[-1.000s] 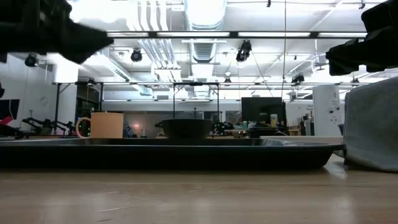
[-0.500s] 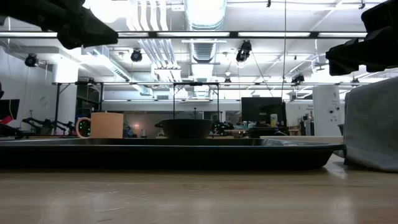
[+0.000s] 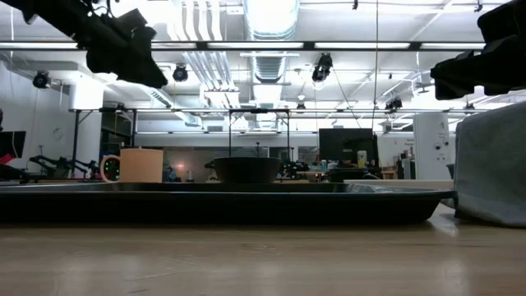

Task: Set up tray
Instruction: Put the orange mug on the black serving tray

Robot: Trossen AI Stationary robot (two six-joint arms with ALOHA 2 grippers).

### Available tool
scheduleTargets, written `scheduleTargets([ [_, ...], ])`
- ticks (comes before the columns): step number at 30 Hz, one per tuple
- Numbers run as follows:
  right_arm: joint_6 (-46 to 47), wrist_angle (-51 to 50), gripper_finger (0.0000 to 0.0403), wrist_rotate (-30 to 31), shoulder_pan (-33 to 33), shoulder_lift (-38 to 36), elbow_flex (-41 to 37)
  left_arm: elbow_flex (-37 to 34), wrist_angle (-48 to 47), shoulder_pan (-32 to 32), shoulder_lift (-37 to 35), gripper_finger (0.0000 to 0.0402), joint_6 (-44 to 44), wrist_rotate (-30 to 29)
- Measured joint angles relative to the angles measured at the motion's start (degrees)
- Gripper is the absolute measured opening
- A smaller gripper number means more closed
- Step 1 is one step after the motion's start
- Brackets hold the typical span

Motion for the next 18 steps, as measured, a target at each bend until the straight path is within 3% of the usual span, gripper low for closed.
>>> scheduleTargets([
  [2, 0.0, 0.0, 0.0068, 0.0, 0.0, 0.0, 0.0, 0.0, -0.8, 2.9, 0.2, 0.0118, -1.4, 0.8],
  [7, 0.0, 0.0, 0.0068, 0.0, 0.0, 0.0, 0.0, -0.4, -10.4, 9.1, 0.2, 0.0118, -8.2, 9.8],
  [18, 0.0, 0.0, 0.0068, 0.0, 0.0, 0.0, 0.0, -1.2, -12.0, 11.9, 1.6, 0.0118, -9.8, 11.2],
])
